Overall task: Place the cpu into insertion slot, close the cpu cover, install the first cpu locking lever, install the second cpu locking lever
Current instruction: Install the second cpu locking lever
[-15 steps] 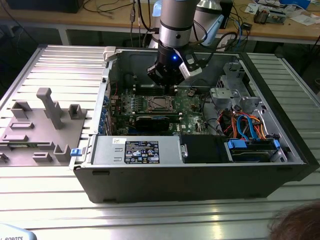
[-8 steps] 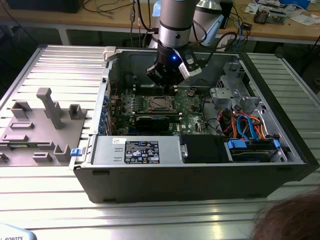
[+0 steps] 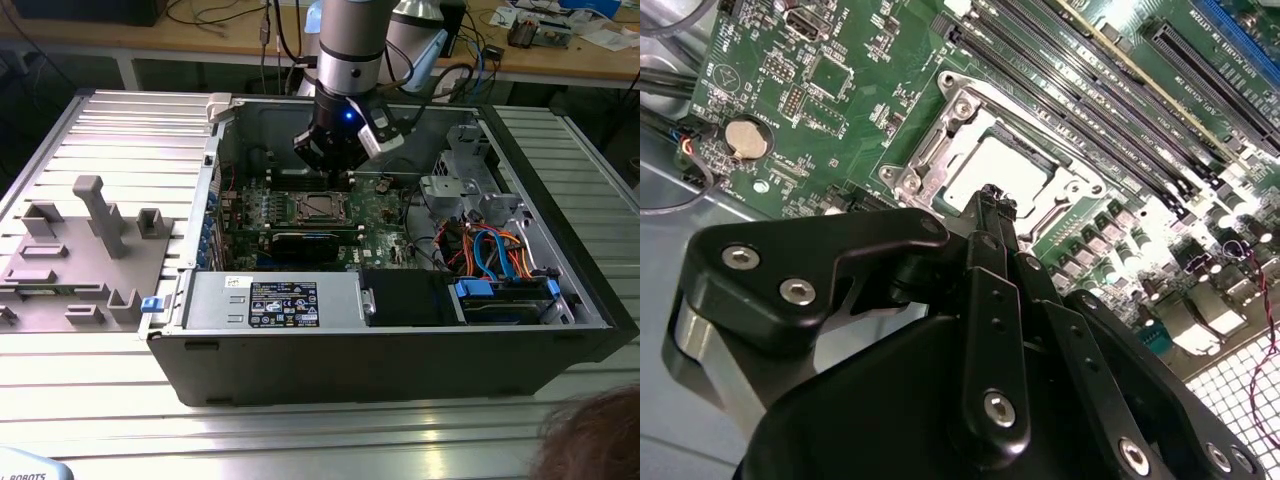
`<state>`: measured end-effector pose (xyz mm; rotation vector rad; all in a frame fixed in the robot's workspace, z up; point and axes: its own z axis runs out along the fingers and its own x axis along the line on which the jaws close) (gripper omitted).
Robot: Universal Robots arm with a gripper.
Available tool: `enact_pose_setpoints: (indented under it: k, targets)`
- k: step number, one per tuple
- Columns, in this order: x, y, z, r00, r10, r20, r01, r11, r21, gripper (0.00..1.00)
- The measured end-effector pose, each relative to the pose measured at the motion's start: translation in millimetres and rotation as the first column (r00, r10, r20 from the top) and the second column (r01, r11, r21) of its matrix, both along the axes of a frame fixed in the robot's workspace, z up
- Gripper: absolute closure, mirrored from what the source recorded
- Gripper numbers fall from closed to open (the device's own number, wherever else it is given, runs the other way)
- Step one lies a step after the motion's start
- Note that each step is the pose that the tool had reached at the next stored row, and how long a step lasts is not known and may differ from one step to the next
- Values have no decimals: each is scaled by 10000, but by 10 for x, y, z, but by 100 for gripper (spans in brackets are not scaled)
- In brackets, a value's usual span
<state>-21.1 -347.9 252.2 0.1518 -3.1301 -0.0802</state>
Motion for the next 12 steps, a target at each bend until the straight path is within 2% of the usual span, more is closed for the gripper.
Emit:
enact_pose_setpoints:
  k: [9,10,12]
  targets:
    - [0,-1,-1,9992,409,1,-409,9992,2,89]
    - [1,-11,-2,9992,411,1,-411,9992,4,89]
    - [-2,-71,-4,9992,401,0,-401,9992,1,89]
